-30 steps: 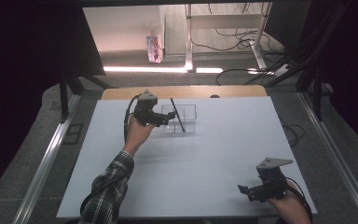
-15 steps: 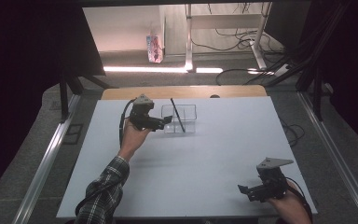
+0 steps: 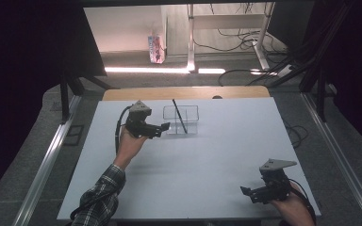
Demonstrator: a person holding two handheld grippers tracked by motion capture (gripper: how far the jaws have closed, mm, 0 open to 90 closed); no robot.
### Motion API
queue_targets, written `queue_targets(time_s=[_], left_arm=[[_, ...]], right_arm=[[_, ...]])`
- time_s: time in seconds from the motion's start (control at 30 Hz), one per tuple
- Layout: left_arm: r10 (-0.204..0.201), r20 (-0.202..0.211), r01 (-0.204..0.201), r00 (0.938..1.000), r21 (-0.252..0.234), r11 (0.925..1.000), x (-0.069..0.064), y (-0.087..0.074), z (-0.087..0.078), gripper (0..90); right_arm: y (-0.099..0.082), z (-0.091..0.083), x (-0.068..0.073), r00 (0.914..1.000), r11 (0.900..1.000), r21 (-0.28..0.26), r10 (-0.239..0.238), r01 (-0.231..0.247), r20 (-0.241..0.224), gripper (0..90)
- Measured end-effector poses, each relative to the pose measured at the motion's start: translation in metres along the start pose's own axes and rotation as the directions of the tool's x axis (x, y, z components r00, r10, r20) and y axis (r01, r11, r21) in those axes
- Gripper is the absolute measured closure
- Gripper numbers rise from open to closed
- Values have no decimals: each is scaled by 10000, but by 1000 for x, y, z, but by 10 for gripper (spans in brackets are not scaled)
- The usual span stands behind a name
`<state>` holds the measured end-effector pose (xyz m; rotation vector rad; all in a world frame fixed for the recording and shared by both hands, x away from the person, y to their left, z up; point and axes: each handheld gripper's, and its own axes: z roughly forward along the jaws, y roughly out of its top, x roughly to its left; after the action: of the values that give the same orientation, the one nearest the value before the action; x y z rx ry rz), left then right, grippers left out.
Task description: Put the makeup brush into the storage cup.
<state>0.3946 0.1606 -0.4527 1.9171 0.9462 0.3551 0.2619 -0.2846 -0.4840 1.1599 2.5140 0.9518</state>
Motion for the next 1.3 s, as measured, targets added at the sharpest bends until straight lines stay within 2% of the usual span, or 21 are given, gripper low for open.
queue_targets(time_s=[0.37,0.83,1.1,1.3], left_arm=[[-108,-2,108,9999,-56,9999,-2,-10,-13,0],[74,-14,-74,10000,65,10000,-10,-21,-25,0],[-187,-67,188,9998,94,9998,-9,-32,-31,0],[-233,-86,235,9997,211,9995,-11,-37,-31,0]], right_arm=[[0,-1,0,10000,10000,-12,-21,21,9,0],[0,0,0,10000,10000,-3,-35,35,36,0],[0,-1,0,10000,10000,-60,-33,33,36,0],[1,-2,0,10000,10000,-46,-6,6,38,0]])
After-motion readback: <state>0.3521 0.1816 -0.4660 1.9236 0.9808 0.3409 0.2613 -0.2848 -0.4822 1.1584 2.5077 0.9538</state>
